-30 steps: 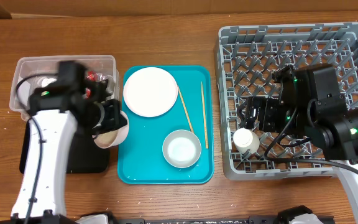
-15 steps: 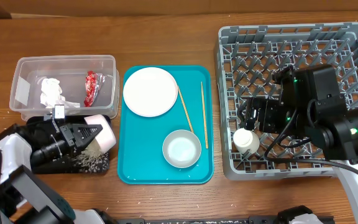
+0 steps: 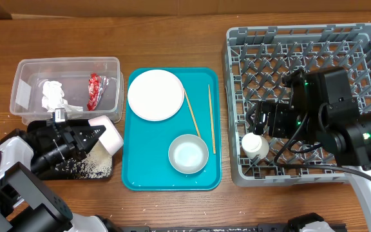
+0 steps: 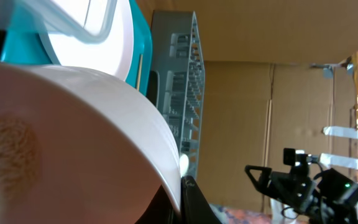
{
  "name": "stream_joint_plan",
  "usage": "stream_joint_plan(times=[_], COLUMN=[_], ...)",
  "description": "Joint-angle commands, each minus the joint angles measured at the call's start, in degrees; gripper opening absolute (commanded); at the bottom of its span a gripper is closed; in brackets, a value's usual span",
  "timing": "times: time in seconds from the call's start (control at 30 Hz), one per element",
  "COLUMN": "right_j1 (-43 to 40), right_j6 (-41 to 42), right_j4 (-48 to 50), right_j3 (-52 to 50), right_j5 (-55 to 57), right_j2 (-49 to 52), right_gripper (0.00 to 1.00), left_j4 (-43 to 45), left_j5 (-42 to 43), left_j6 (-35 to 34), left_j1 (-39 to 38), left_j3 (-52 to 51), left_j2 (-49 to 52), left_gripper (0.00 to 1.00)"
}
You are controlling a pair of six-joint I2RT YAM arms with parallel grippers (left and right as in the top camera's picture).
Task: Sort waste into correct bins and load items into the dishwasher
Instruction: 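Tip the bowl over the black tray to dump the crumbs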
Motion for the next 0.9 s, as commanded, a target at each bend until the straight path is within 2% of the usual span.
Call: stream_joint_plan(times=[0.0,0.03,0.07,0.1,0.13,0.17,0.2,0.27,0.37,0.43,0.5,0.53,0.6,0.73,0.87], right_j1=[-0.04,-0.04,-0.04,-0.04,-0.04,-0.04,-0.04,-0.04,-0.04,-0.04,-0.04,-0.04,-0.04,-0.04,-0.04], right_j6=[0.24,0.24,0.24,0.24,0.24,0.24,0.24,0.26,0.24,0.26,0.26,0.26,0.26,0.26,0.24], right_j4=[0.31,0.33,0.31,0.33,0.42,0.31,0.31,0.31,0.33,0.59,0.76,0.72,0.68,0.72,0.85], right_j3=[0.13,0.13,0.13,0.13,0.13,0.13,0.13,0.13,0.13,0.13,0.13,0.13,0.13,0.13,0.13], right_j5=[-0.09,-0.09,-0.09,-0.09,-0.09,-0.09,-0.11,-0.11,-0.11,-0.11,-0.11,-0.11,-0.13,-0.11,-0.09], right_j2=[-0.42,-0.42,-0.42,-0.42,-0.42,-0.42,-0.42,-0.42,-0.42,-0.42,-0.42,-0.42,-0.42,-0.42,-0.42], right_gripper=[1.00,1.00,1.00,1.00,1.00,1.00,1.00,1.00,1.00,1.00,1.00,1.00,1.00,1.00,1.00], left_j4=[0.37,-0.57,-2.25,0.37,-1.11,-5.66,-6.51,-6.60,-9.66,-7.72,-6.47,-7.96,-9.05,-16.81,-18.29], left_j5=[0.15,-1.29,-0.15,-1.05,-2.03,3.04,4.59,1.07,-4.09,-4.33,-7.32,-6.95,-7.54,-6.47,-11.06], left_j6=[0.24,-3.19,0.96,0.00,-9.27,-2.78,2.69,-0.42,3.02,4.37,-1.51,2.38,4.35,14.36,12.68], left_j1=[0.55,0.76,0.81,1.03,1.29,1.20,1.25,1.38,1.42,2.01,2.27,2.12,2.12,1.44,-4.92], left_j3=[0.26,0.26,0.37,0.59,0.63,0.66,1.33,1.70,1.70,2.54,3.10,3.32,4.02,6.80,9.18], left_j2=[0.20,0.20,0.11,0.20,0.48,0.44,0.50,0.52,0.46,0.46,0.46,0.39,0.39,0.39,-0.68], left_gripper=[0.04,0.04,0.04,0.04,0.04,0.04,0.04,0.04,0.04,0.04,0.04,0.04,0.04,0.04,0.04])
